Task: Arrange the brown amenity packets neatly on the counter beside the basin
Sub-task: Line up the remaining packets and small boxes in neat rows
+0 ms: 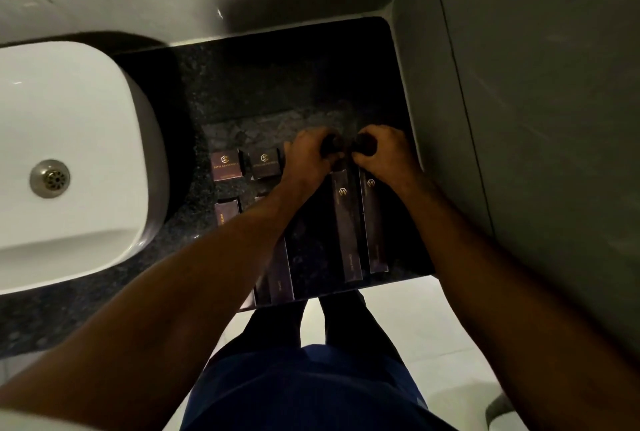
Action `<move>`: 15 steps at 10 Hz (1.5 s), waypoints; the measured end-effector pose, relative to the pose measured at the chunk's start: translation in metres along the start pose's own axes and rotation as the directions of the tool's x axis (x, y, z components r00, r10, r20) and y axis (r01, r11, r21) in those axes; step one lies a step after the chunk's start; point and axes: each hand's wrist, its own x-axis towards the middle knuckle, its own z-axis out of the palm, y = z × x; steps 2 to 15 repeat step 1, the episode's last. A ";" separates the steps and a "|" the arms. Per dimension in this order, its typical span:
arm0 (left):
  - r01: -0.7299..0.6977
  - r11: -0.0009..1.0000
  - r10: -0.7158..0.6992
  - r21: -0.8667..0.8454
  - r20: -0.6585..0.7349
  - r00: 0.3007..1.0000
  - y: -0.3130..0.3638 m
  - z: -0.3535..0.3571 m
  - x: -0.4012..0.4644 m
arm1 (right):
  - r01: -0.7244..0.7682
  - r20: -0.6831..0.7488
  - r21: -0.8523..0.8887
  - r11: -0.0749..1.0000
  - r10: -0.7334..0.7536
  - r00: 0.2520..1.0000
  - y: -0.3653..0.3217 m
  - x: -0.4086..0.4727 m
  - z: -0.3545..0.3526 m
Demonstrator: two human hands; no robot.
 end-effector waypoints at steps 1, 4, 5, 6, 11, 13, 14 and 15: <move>0.050 0.994 -0.051 -0.102 -0.002 0.999 0.004 -0.002 -0.003 | -0.104 -0.008 0.138 0.985 0.106 0.994 0.009 -0.007 -0.007; 0.050 0.994 -0.051 -0.102 -0.002 0.999 0.004 -0.002 -0.003 | -0.104 -0.008 0.138 0.985 0.106 0.994 0.009 -0.007 -0.007; 0.050 0.994 -0.051 -0.102 -0.002 0.999 0.004 -0.002 -0.003 | -0.104 -0.008 0.138 0.985 0.106 0.994 0.009 -0.007 -0.007; 0.050 0.994 -0.051 -0.102 -0.002 0.999 0.004 -0.002 -0.003 | -0.104 -0.008 0.138 0.985 0.106 0.994 0.009 -0.007 -0.007; 0.050 0.994 -0.051 -0.102 -0.002 0.999 0.004 -0.002 -0.003 | -0.104 -0.008 0.138 0.985 0.106 0.994 0.009 -0.007 -0.007; 0.050 0.994 -0.051 -0.102 -0.002 0.999 0.004 -0.002 -0.003 | -0.104 -0.008 0.138 0.985 0.106 0.994 0.009 -0.007 -0.007; 0.050 0.994 -0.051 -0.102 -0.002 0.999 0.004 -0.002 -0.003 | -0.104 -0.008 0.138 0.985 0.106 0.994 0.009 -0.007 -0.007; 0.050 0.994 -0.051 -0.102 -0.002 0.999 0.004 -0.002 -0.003 | -0.104 -0.008 0.138 0.985 0.106 0.994 0.009 -0.007 -0.007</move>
